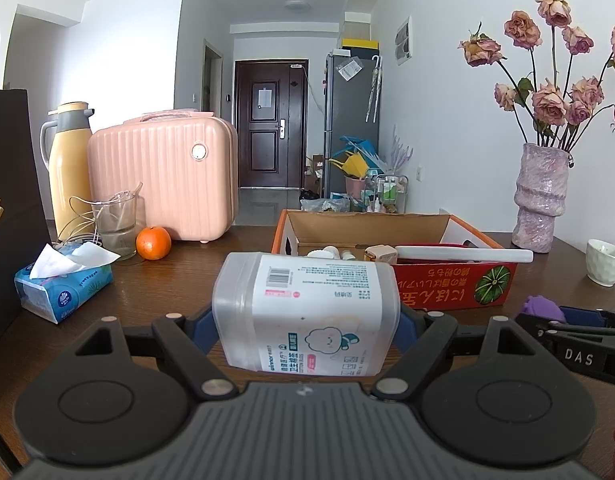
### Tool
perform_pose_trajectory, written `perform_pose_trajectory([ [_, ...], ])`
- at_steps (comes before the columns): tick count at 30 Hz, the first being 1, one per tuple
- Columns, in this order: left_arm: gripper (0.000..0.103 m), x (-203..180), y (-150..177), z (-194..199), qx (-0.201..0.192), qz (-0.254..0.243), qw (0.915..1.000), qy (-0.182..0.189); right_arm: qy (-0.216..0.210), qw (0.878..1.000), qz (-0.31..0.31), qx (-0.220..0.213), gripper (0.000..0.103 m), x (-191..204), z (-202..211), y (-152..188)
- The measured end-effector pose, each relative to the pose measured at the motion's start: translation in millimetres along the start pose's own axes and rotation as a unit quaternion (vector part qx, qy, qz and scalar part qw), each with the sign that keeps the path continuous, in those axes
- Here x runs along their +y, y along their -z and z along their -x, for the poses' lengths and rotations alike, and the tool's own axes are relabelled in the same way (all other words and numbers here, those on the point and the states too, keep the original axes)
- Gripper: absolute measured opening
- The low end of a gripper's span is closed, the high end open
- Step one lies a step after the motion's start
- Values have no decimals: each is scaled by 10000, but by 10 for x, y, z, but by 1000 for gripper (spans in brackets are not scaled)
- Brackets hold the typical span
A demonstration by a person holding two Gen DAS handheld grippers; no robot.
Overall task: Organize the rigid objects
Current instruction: 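Carry the white pill bottle and purple cap over the red box with both tools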
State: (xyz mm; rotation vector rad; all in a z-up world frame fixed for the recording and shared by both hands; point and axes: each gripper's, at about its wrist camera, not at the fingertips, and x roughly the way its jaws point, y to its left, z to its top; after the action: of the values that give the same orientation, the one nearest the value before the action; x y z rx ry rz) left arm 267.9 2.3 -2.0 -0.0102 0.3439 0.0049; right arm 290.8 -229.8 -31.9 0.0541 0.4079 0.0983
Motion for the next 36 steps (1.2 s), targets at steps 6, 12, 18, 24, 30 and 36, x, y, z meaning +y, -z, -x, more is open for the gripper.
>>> perform_pose_trajectory([
  [6, 83, 5, -33, 22, -29, 33, 10000, 7, -107, 9999, 33, -101, 53, 148, 65, -41],
  [12, 83, 5, -87, 6, -34, 66, 10000, -5, -114, 9998, 67, -160, 53, 215, 75, -94],
  [18, 83, -18, -199, -54, -52, 95, 9999, 37, -118, 9996, 111, -233, 53, 253, 37, -191],
  [24, 83, -43, -301, -182, 0, 160, 9999, 44, -110, 9993, 132, -319, 53, 267, -34, -314],
  [30, 83, -60, -416, -321, -41, 257, 9997, -26, -119, 9990, 178, -384, 53, 307, -172, -436],
  [36, 83, -56, -523, -469, -91, 388, 9992, -98, -103, 9984, 152, -534, 53, 348, -332, -567],
])
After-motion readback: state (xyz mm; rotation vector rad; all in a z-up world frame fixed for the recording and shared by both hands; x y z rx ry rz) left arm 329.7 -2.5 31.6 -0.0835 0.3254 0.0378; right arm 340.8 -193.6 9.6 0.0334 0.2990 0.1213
